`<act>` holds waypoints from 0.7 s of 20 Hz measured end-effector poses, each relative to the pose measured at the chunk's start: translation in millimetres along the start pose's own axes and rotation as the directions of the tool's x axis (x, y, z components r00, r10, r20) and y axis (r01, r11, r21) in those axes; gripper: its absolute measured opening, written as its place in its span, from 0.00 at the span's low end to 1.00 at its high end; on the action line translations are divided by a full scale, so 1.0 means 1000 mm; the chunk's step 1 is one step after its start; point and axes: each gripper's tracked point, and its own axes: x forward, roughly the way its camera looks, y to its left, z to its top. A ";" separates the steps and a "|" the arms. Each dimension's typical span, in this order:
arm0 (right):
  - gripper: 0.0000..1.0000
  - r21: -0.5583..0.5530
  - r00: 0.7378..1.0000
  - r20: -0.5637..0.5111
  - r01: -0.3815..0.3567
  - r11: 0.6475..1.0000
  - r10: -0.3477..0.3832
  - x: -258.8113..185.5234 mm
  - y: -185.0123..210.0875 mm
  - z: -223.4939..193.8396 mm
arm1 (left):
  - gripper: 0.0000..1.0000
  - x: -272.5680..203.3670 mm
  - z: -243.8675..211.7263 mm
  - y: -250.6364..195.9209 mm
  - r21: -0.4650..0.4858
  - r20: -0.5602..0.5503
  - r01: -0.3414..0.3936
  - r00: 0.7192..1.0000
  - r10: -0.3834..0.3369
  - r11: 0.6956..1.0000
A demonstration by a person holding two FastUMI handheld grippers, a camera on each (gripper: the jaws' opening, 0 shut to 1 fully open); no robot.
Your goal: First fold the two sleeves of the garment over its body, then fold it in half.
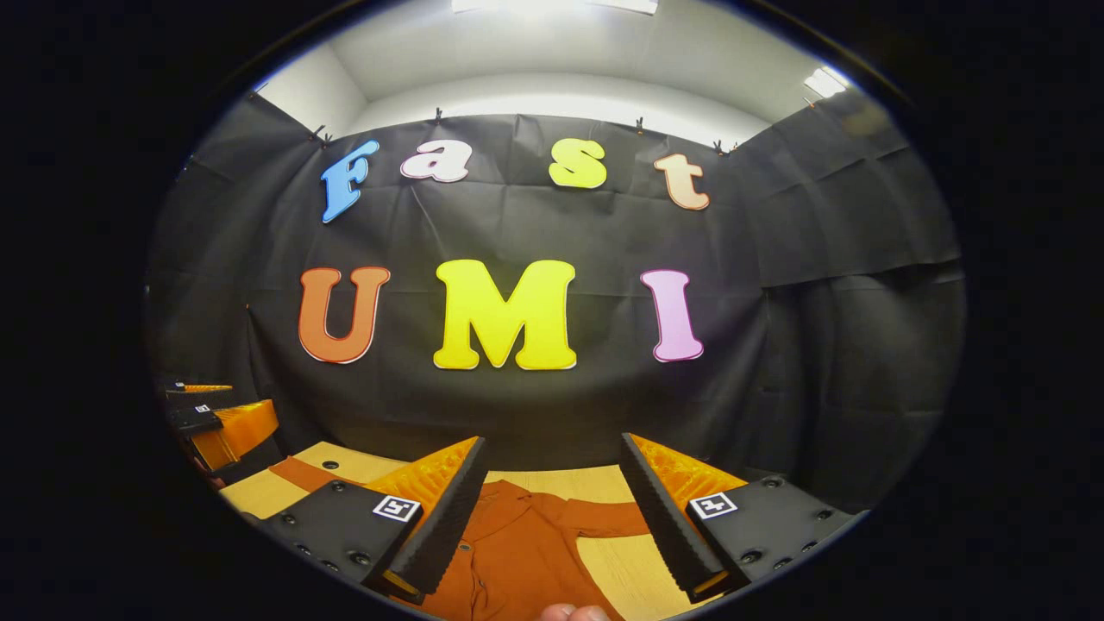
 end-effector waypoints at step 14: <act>0.97 -0.011 0.989 -0.141 0.037 0.999 -0.039 0.067 -0.108 -0.043 | 0.99 0.022 -0.024 -0.026 0.017 -0.084 0.025 0.996 -0.023 1.000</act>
